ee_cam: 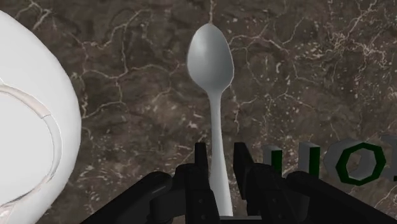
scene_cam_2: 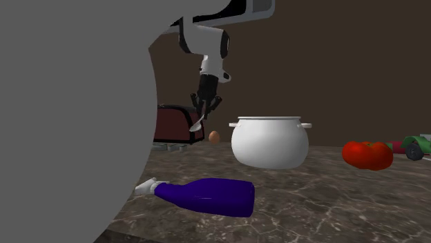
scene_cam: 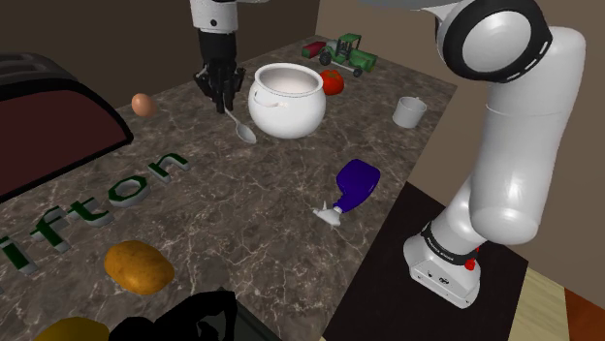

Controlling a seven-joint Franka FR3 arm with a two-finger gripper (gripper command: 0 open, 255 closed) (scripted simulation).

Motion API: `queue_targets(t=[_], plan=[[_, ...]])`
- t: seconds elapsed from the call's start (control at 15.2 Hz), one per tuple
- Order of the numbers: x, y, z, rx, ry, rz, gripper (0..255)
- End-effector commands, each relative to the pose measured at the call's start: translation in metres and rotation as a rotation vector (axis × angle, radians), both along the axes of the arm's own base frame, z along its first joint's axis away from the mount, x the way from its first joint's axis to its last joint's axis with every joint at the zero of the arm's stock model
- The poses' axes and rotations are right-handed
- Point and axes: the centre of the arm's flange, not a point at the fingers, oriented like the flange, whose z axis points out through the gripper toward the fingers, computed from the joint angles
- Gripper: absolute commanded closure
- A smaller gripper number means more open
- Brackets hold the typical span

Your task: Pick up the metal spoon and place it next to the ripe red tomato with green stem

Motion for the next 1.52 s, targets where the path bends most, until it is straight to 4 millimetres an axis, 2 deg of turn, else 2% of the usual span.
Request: queue_targets(t=[0.0, 1.45], plan=[[-0.01, -0.025, 0.0, 0.0, 0.0, 0.0, 255], [-0.093, -0.304, 0.0, 0.0, 0.0, 0.0, 255]])
